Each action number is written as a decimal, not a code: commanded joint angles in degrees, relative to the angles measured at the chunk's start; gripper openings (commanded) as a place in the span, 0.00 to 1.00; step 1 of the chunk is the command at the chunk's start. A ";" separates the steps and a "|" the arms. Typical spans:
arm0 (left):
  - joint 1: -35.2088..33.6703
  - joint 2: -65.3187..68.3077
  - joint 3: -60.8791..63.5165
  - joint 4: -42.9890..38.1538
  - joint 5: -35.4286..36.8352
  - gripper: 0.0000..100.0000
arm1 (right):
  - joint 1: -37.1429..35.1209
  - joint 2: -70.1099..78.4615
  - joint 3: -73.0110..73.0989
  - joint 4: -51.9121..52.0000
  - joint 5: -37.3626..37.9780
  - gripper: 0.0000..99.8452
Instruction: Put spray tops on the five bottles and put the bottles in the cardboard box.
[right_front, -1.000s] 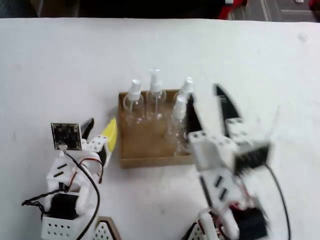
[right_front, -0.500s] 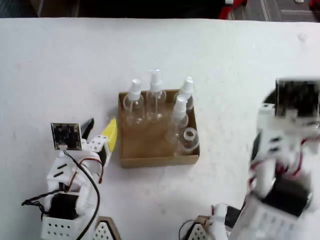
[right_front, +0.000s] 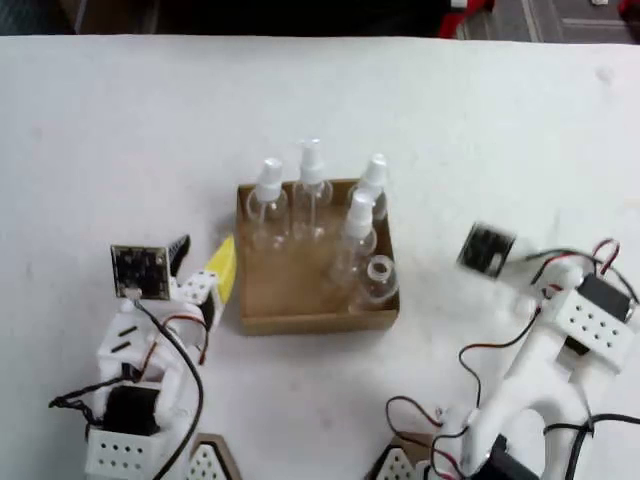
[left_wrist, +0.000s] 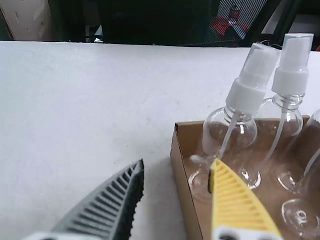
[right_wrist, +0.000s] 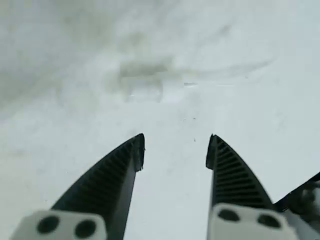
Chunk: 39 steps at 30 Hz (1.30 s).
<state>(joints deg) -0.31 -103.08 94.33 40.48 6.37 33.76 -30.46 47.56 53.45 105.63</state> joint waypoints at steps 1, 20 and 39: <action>0.57 -0.48 -0.44 -2.46 -0.97 0.21 | 1.19 0.57 2.90 -3.82 8.53 0.18; 0.48 -0.48 -0.44 -2.46 -1.14 0.21 | 1.89 20.44 -0.79 -14.73 20.31 0.26; 0.57 -0.48 -0.44 -2.64 -1.14 0.21 | -3.38 28.35 -0.53 -29.05 17.85 0.04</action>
<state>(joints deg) -0.40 -103.08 94.33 39.60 5.85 32.79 -1.27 48.97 27.69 124.97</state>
